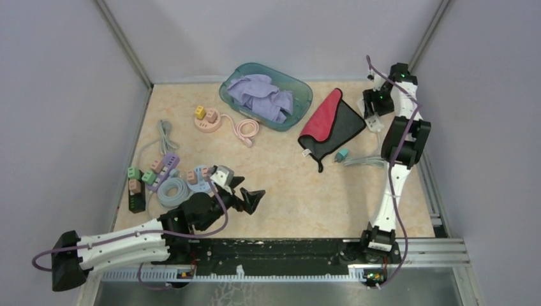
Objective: Pull the plug off the socket
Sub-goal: Place the socket at the corner of the board.
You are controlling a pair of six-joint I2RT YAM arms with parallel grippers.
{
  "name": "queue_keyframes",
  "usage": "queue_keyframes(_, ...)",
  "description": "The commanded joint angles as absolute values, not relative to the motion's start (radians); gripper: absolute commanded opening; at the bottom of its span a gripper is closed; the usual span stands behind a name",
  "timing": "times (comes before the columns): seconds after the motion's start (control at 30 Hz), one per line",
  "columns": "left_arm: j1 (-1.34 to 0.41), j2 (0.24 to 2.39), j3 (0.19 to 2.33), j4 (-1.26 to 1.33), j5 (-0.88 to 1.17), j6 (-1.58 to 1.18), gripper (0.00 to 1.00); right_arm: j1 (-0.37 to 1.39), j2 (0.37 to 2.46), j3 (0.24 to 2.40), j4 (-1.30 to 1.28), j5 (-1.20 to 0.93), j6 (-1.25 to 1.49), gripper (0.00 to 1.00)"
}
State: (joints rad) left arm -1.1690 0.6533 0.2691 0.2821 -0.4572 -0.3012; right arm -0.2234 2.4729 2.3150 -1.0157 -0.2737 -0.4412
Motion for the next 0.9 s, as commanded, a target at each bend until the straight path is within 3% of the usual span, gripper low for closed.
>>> queue_keyframes(0.0,-1.164,0.624,0.314,0.225,-0.457,-0.335,1.0,-0.24,2.255,2.22,-0.949,-0.341,-0.407,0.61)
queue_keyframes(0.43,-1.163,0.59,0.339,0.107,-0.443,-0.423,1.0,-0.242,1.787,1.724,-0.742,-0.479,-0.385,0.65)
queue_keyframes(0.87,-1.164,0.591,0.341,0.089,-0.412,-0.46,1.0,-0.227,1.407,1.472,-0.647,-0.917,-0.273,0.65)
